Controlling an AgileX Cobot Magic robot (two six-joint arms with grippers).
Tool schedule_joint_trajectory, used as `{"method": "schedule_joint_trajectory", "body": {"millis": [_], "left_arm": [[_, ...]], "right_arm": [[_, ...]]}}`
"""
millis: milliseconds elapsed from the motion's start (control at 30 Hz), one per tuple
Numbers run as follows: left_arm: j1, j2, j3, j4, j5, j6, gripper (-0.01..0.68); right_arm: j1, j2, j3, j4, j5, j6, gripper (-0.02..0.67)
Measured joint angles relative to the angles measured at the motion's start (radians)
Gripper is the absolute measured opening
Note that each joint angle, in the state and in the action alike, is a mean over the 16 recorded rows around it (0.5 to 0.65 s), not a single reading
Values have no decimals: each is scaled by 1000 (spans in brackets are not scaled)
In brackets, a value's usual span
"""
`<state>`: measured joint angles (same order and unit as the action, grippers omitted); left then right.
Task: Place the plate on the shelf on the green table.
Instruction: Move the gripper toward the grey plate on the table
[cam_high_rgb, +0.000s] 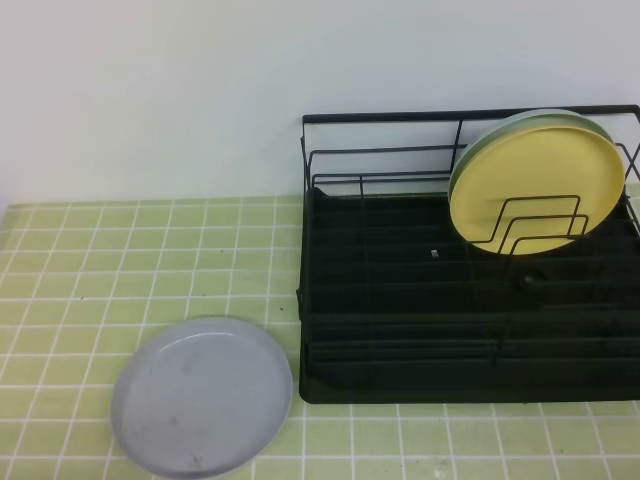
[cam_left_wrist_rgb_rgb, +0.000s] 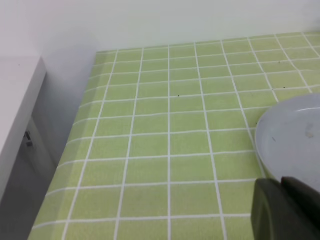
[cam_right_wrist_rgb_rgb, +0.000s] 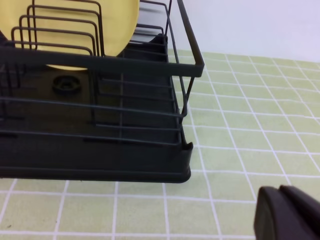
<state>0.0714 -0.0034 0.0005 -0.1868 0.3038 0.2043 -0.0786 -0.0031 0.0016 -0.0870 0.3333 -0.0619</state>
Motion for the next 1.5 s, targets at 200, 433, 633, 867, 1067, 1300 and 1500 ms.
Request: {"method": "schedule_joint_trajectory", "body": {"millis": [200,433,633,867,1067,1300,1500], "left_arm": [[-5,0,0,0,3,0,-2],[-18,0,0,0,3,0,-2],[-29,0,0,0,3,0,-2],[-31,0,0,7,1,7,-2],[-31,0,0,27,-67,17,-2],[-31,0,2,50,-299,26,-2],[-31,0,2,53,-555,26,-2]], "right_arm": [[0,0,0,0,0,0,-3],[0,0,0,0,0,0,-3],[0,0,0,0,0,0,-3],[0,0,0,0,0,0,-3],[0,0,0,0,-8,0,-3],[0,0,0,-7,-134,0,-3],[0,0,-1,-13,-350,2,-3]]}}
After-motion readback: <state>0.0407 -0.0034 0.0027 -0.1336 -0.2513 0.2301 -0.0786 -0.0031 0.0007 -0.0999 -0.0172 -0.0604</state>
